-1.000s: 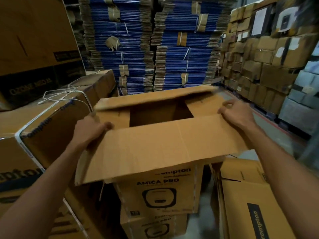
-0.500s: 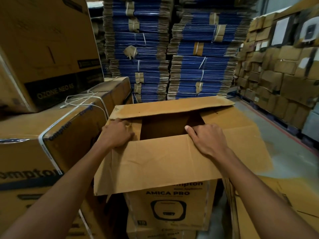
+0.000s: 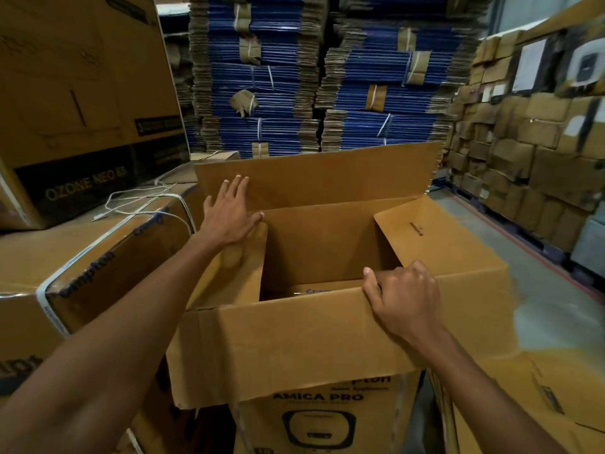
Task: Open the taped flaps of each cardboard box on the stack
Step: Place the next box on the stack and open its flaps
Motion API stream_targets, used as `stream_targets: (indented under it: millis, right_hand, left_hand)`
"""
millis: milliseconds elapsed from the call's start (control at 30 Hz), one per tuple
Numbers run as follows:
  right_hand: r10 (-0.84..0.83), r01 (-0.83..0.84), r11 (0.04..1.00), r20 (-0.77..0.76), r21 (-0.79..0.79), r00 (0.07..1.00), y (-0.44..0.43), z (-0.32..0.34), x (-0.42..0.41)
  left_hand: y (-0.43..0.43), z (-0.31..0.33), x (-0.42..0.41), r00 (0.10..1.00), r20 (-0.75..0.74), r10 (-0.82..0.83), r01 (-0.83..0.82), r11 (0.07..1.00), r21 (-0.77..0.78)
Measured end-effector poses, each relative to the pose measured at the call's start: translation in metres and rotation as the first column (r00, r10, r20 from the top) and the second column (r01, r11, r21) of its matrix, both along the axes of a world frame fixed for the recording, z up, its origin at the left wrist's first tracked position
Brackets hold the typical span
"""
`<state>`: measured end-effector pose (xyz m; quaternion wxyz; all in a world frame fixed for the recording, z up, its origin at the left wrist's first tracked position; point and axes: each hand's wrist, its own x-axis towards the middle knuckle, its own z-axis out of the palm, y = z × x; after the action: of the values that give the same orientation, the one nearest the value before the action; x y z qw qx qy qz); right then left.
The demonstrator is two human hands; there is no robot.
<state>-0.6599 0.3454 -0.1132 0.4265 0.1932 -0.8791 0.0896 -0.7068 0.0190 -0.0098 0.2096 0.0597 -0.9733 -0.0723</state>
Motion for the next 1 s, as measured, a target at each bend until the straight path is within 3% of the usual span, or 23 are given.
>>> stream_targets:
  millis: [300, 433, 667, 800, 1000]
  right_hand:
    - [0.024, -0.024, 1.0, -0.082, -0.004, 0.996, 0.0, -0.007, -0.015]
    - [0.032, -0.033, 0.999, -0.073, -0.008, 0.997, -0.002, -0.008, -0.02]
    - [0.038, -0.04, 0.998, -0.064, -0.037, 0.997, -0.004, -0.005, -0.02]
    - [0.051, -0.052, 0.998, -0.039, -0.027, 0.998, -0.004, -0.002, -0.019]
    - [0.055, -0.055, 0.998, -0.01, -0.042, 0.998, -0.005, 0.0, -0.014]
  left_hand:
    - [-0.024, -0.03, -0.058, 0.961, 0.272, 0.04, -0.035, 0.999, -0.025]
    - [-0.027, -0.041, -0.067, 0.949, 0.299, 0.098, -0.084, 0.995, -0.06]
    - [-0.007, -0.042, -0.04, 0.924, 0.367, 0.108, -0.092, 0.994, -0.062]
    - [0.007, -0.047, -0.007, 0.871, 0.475, 0.127, -0.069, 0.988, -0.136]
    - [0.02, -0.039, 0.043, 0.917, 0.384, 0.109, -0.135, 0.99, 0.043]
